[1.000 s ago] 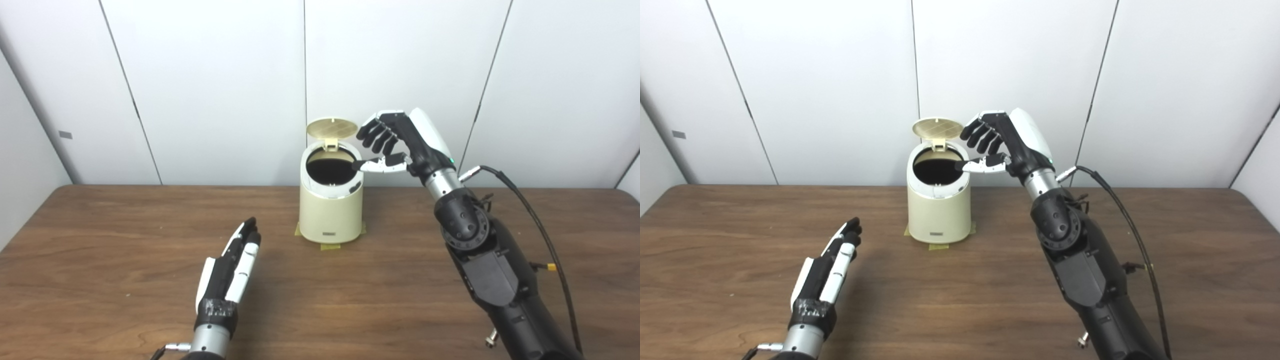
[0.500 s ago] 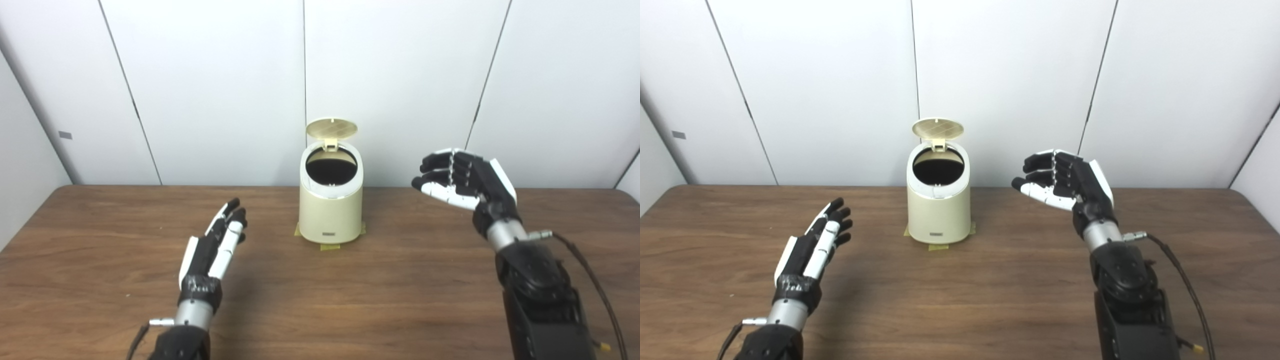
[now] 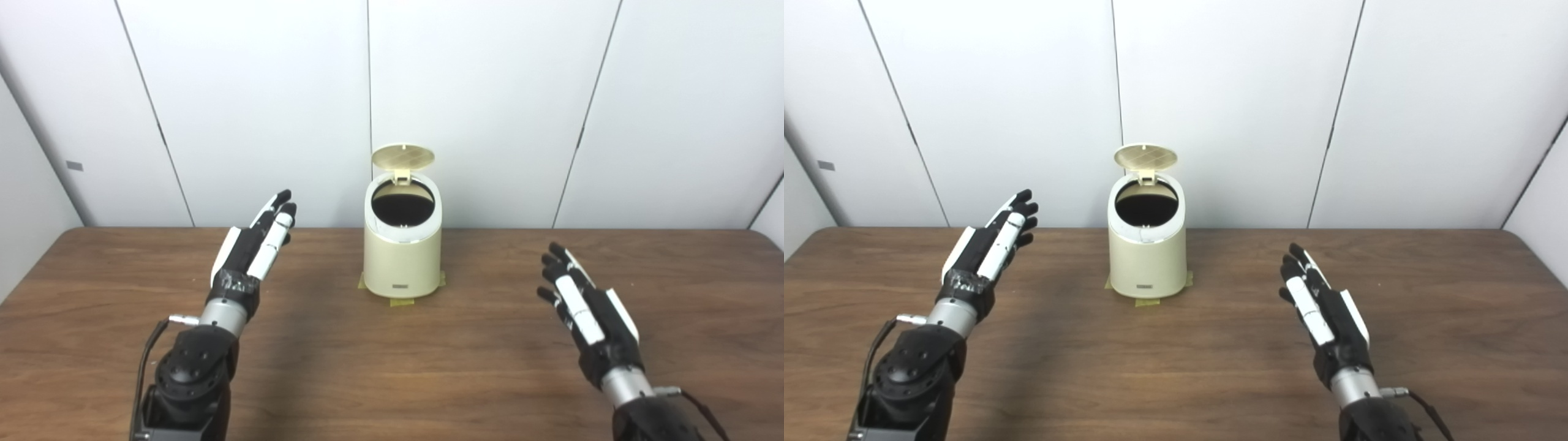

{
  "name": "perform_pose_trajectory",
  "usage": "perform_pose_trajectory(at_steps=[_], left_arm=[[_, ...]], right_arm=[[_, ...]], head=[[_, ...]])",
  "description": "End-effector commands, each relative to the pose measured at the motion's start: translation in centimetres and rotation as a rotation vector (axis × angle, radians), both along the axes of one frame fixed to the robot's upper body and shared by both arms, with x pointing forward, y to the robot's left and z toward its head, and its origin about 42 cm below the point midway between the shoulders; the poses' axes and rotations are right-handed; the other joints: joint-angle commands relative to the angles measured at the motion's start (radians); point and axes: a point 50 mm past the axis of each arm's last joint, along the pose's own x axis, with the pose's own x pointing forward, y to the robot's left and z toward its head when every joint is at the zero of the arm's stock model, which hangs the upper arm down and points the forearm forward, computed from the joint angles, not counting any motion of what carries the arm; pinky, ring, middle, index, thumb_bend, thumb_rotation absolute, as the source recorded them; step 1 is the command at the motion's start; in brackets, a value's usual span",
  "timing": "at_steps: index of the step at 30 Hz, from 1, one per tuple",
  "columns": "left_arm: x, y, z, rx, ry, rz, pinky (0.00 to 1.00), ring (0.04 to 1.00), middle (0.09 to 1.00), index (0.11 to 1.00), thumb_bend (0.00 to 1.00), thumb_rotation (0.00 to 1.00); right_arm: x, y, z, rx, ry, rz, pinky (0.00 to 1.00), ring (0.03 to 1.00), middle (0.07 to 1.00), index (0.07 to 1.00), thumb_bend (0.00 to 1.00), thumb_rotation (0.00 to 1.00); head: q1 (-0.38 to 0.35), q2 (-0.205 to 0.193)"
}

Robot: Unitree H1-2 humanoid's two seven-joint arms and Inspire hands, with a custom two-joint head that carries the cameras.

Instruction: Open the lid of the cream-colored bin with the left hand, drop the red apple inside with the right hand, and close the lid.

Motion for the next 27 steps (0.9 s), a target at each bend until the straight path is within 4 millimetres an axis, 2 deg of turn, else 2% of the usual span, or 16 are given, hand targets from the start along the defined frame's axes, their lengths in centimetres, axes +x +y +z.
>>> perform_pose_trajectory(at_steps=[1,7,13,19,22,27], left_arm=[[1.7,-0.2,3.8,-0.009,-0.091,-0.024,0.95,0.956,0.96,0.973,0.48,0.91],[4.9,-0.6,7.2,-0.001,-0.139,-0.038,0.95,0.948,0.948,0.957,0.5,0.93],[8.2,-1.9,10.4,0.071,-0.184,-0.08,0.92,0.93,0.932,0.943,0.5,0.94],[10.3,-3.2,12.1,0.101,-0.198,-0.138,0.94,0.936,0.953,0.953,0.5,0.96],[11.4,-4.1,13.1,0.125,-0.214,-0.168,0.94,0.935,0.931,0.942,0.48,0.97],[12.6,-5.3,14.2,0.167,-0.217,-0.196,0.92,0.944,0.933,0.942,0.48,0.98]], right_arm=[[0.3,0.5,1.4,0.002,-0.127,-0.024,0.88,0.95,0.938,0.937,0.59,0.81],[-0.3,1.5,-0.3,0.045,-0.106,-0.062,0.9,0.943,0.937,0.932,0.53,0.83],[-0.6,1.6,-1.5,0.035,-0.092,-0.056,0.88,0.941,0.938,0.939,0.51,0.84],[-1.3,1.9,-2.6,0.047,-0.066,-0.069,0.88,0.928,0.924,0.929,0.48,0.88],[-1.6,2.1,-2.7,0.032,-0.058,-0.05,0.88,0.93,0.928,0.94,0.47,0.95],[-1.6,2.3,-2.6,0.04,-0.059,-0.037,0.88,0.936,0.933,0.943,0.49,0.97]], head=[[0.004,-0.001],[0.012,-0.011],[0.012,-0.029],[0.006,-0.043],[0.007,-0.045],[0.002,-0.048]])
